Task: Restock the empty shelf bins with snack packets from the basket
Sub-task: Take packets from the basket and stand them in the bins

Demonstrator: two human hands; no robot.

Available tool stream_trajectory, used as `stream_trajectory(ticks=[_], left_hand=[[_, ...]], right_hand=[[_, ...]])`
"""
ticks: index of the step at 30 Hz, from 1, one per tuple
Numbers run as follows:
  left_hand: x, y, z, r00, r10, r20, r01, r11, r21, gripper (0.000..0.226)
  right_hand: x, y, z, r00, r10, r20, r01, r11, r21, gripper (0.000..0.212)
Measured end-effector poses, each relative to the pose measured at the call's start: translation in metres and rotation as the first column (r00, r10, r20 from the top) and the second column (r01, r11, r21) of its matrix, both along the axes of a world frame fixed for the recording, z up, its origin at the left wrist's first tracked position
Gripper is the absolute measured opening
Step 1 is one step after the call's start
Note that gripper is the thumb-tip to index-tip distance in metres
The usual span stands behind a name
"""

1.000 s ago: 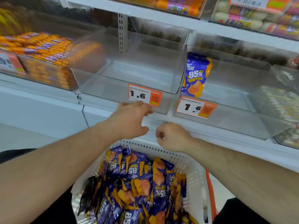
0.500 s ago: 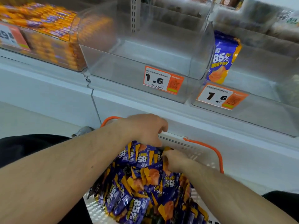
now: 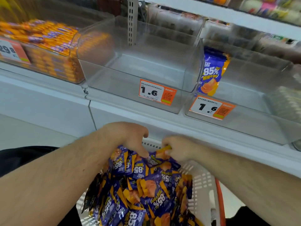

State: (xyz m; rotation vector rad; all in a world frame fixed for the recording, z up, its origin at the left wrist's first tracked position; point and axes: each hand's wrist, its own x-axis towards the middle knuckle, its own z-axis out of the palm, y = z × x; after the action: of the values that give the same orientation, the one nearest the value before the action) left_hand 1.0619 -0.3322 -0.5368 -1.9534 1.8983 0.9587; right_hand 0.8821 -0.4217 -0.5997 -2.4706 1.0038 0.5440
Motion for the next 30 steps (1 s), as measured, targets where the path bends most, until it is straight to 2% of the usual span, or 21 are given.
stream_trajectory(ticks=[1,2,4,5,7,9,11,14,15,17,18,19,24,27,30], left_hand=[[0.006,-0.001,0.005,0.999,0.046,-0.006,-0.046,0.999,0.005,0.084],[0.014,-0.002,0.01,0.993,0.112,-0.031,-0.112,0.994,-0.007,0.087],[0.028,-0.002,0.022,0.935,0.307,-0.179,-0.324,0.943,-0.079,0.095],[0.034,-0.001,0.026,0.876,0.393,-0.279,-0.436,0.893,-0.111,0.095],[0.039,0.001,0.033,0.762,0.458,-0.457,-0.553,0.828,-0.092,0.071],[0.039,0.003,0.037,0.672,0.455,-0.584,-0.582,0.812,-0.038,0.041],[0.037,0.004,0.037,0.588,0.447,-0.674,-0.635,0.772,-0.043,0.027],[0.032,0.005,0.038,0.442,0.419,-0.794,-0.747,0.662,-0.066,0.014],[0.029,0.005,0.039,0.415,0.392,-0.821,-0.767,0.635,-0.084,0.014],[0.021,0.004,0.041,0.423,0.33,-0.844,-0.787,0.596,-0.161,0.017],[0.017,0.003,0.043,0.452,0.302,-0.839,-0.783,0.586,-0.21,0.019],[0.013,0.001,0.045,0.484,0.277,-0.83,-0.772,0.583,-0.256,0.02],[-0.013,-0.014,0.066,0.586,0.144,-0.798,-0.678,0.626,-0.385,0.023],[-0.032,-0.03,0.078,0.588,0.092,-0.804,-0.672,0.608,-0.423,0.023],[-0.048,-0.05,0.087,0.527,0.06,-0.848,-0.744,0.516,-0.426,0.01]], right_hand=[[-0.004,-0.003,0.01,0.983,-0.146,0.114,0.136,0.987,0.088,0.011],[-0.007,-0.004,0.018,0.923,-0.319,0.214,0.269,0.935,0.232,0.009],[-0.013,-0.001,0.029,0.711,-0.636,0.3,0.4,0.716,0.572,0.009],[-0.015,0.003,0.033,0.596,-0.746,0.299,0.378,0.588,0.715,0.011],[-0.016,0.009,0.037,0.415,-0.874,0.254,0.264,0.382,0.886,0.015],[-0.014,0.013,0.043,0.335,-0.916,0.219,0.165,0.285,0.944,0.018],[-0.013,0.015,0.048,0.321,-0.922,0.215,0.093,0.256,0.962,0.022],[-0.016,0.016,0.059,0.383,-0.889,0.252,0.095,0.309,0.946,0.025],[-0.018,0.017,0.063,0.449,-0.846,0.288,0.137,0.384,0.913,0.024],[-0.023,0.015,0.071,0.639,-0.674,0.37,0.244,0.635,0.733,0.017],[-0.025,0.014,0.074,0.703,-0.589,0.398,0.272,0.739,0.616,0.013],[-0.027,0.012,0.078,0.719,-0.543,0.433,0.282,0.798,0.532,0.011],[-0.035,0.003,0.102,0.491,-0.555,0.671,0.25,0.828,0.502,0.02],[-0.043,-0.005,0.113,0.426,-0.543,0.724,0.234,0.839,0.492,0.028],[-0.057,-0.013,0.129,0.316,-0.632,0.708,0.224,0.775,0.592,0.025]])
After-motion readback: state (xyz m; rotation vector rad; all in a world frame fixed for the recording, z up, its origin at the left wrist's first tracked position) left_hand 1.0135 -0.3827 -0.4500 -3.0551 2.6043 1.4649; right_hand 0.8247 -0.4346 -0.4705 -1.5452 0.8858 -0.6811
